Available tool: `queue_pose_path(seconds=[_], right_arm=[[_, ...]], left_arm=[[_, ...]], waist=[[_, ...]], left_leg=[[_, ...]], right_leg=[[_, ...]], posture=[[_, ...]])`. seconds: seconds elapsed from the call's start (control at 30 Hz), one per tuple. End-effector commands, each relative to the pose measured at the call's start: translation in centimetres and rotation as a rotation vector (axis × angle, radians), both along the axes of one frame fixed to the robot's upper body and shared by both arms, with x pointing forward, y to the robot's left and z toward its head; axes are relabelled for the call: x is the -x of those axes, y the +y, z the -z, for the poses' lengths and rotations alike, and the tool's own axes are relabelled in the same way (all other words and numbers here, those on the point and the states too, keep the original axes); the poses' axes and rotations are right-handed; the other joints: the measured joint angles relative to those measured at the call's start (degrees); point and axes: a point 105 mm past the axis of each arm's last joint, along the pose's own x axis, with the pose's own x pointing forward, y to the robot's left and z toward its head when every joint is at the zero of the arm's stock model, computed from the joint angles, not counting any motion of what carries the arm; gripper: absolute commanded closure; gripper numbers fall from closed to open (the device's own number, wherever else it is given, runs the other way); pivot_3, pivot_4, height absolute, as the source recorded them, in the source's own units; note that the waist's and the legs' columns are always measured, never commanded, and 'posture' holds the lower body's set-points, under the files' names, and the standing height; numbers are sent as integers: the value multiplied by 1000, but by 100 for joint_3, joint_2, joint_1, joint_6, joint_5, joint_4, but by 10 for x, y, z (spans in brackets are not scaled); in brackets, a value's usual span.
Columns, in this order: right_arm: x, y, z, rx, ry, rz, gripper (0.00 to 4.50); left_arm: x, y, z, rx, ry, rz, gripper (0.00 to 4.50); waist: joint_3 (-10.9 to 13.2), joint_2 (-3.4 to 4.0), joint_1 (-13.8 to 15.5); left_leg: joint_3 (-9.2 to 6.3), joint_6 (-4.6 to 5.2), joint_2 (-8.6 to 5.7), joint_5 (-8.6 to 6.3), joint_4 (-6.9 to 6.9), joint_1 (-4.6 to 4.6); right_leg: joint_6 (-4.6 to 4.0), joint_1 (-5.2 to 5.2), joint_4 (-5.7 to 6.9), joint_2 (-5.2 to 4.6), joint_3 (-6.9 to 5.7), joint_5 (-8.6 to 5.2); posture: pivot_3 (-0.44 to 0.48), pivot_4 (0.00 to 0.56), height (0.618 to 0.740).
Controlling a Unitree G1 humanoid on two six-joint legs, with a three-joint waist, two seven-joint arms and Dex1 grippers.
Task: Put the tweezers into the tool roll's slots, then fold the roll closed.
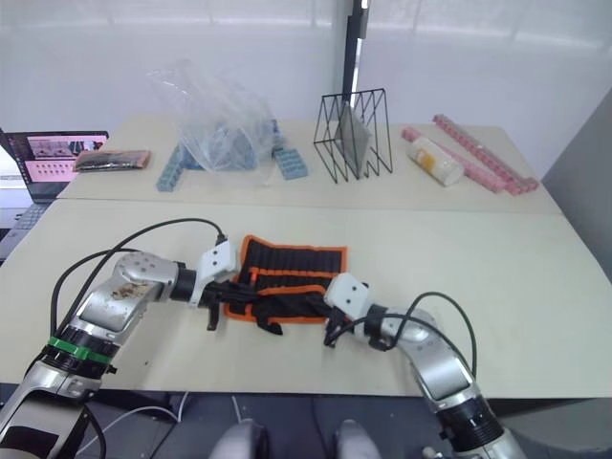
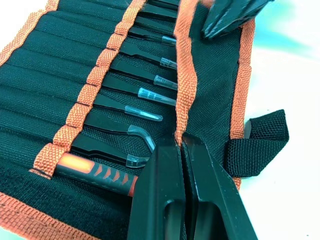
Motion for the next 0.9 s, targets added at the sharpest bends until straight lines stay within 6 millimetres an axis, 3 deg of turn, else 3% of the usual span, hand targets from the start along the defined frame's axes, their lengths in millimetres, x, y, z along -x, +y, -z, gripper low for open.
queue_pose_path(seconds=[0.03, 0.1, 0.3, 0.4, 0.53, 0.67, 0.7, 0.73, 0.77, 0.83, 0.9], right_arm=[[-3, -4, -5, -4, -38, 14, 4500], [-5, -5, -3, 1, -35, 22, 4500], [-7, -4, -2, -8, -30, 37, 4500], [-7, -6, -3, -4, -33, 43, 4500], [-10, -9, -4, -1, -41, 64, 4500], [-8, -8, -4, -4, -37, 61, 4500], [-7, -8, -5, -3, -37, 59, 4500], [-6, -8, -5, -3, -38, 58, 4500], [-6, -8, -6, -5, -39, 57, 4500], [-5, -9, -10, -12, -43, 60, 4500], [-4, -9, -12, -14, -44, 62, 4500]], left_arm=[[-5, 2, -16, 24, -48, -12, 4033], [-5, 3, -22, 34, -62, -13, 3530], [-8, 13, -48, 81, -122, -50, 1391], [2, 11, -63, 153, -128, -25, 1391], [33, 0, -60, 265, -26, 82, 1391], [34, -8, -34, 278, -26, 42, 2616], [30, -9, -28, 285, -32, 15, 2616], [27, -10, -22, 282, -44, -11, 3271], [23, -11, -16, 274, -58, -35, 3447], [21, -14, -2, 253, -58, -64, 4219], [22, -15, 12, 219, -57, -82, 4450]], waist=[[0, 0, -1], [0, 0, -1], [0, 0, -4], [0, 0, -4], [0, 2, -7], [0, 2, 1], [1, 0, 7], [0, 2, 16], [-1, 3, 23], [-1, 3, 6], [-1, 3, 0]], left_leg=[[0, 0, 0, 0, 0, 0], [-2, 0, 0, 0, 0, -1], [-8, 0, 0, 0, 2, -4], [-12, 0, 0, 0, 5, -6], [-15, 0, -3, 0, 8, -10], [-23, 0, -3, 0, 9, -10], [-24, 0, -4, 0, 10, -10], [-28, 0, -3, 0, 16, -17], [-33, 0, -7, 0, 19, -19], [-37, 0, -9, 0, 24, -20], [-39, 0, -9, 0, 22, -20]], right_leg=[[0, 0, 0, 0, 0, 0], [0, 1, 0, 0, -2, 0], [0, 1, 1, 0, -8, 0], [0, 1, 2, -1, -13, 0], [0, 3, 4, -7, -18, 0], [0, 5, 4, -7, -27, 0], [0, 6, 4, -8, -28, 0], [0, 5, 4, -7, -34, 0], [0, 9, 3, -11, -38, 0], [0, 10, 3, -12, -40, 0], [0, 8, 5, -12, -41, 0]], posture=[[0, 150, 689], [0, 150, 689], [0, 150, 689], [0, 150, 689], [0, 150, 689], [0, 150, 689], [0, 150, 689], [0, 150, 689], [0, 150, 689], [0, 150, 689], [0, 150, 689]])
